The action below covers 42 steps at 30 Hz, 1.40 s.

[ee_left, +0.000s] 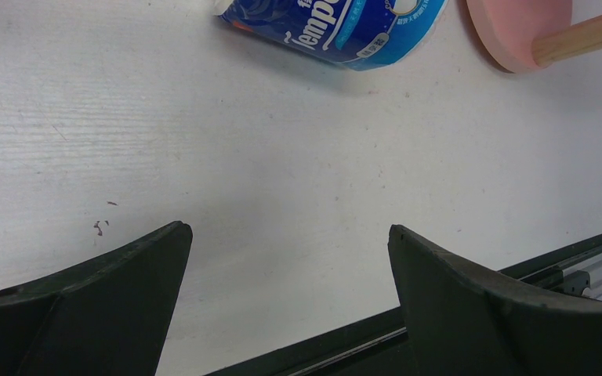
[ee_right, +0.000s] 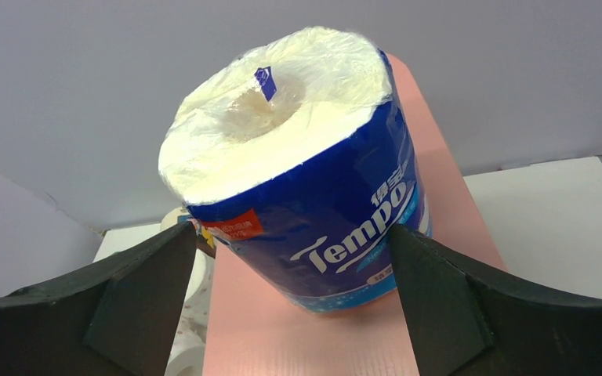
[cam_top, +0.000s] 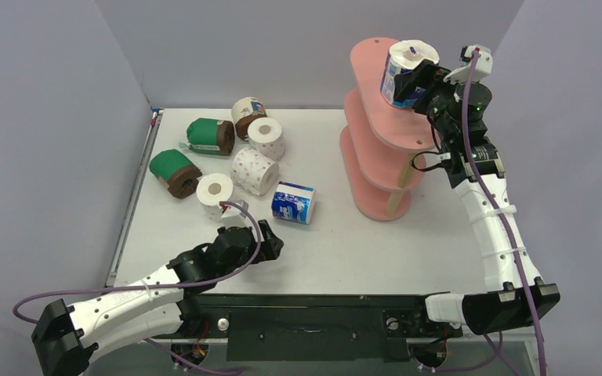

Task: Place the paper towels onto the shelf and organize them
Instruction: Place the paper towel on the shelf.

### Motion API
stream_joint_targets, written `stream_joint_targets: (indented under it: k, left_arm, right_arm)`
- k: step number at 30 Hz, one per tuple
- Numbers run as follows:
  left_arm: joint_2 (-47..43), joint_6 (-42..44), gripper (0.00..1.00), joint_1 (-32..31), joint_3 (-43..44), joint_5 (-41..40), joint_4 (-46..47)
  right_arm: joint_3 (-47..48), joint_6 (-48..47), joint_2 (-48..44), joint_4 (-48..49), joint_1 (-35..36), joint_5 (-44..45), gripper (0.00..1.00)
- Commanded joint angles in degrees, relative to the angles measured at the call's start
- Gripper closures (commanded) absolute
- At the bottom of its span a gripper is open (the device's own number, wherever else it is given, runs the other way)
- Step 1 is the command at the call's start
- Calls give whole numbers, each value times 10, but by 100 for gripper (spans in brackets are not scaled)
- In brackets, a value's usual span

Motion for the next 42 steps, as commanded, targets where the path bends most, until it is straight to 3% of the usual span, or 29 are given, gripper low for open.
stream_joint_targets:
  k: [1,42]
  left_arm:
    - [4,3,3,2,3,8,29]
    - [40,23,3,33,26,20,30]
  right_arm:
    - [43,-10,25,-3,6,15,12]
    - [202,-28,189,-47,29,73,13]
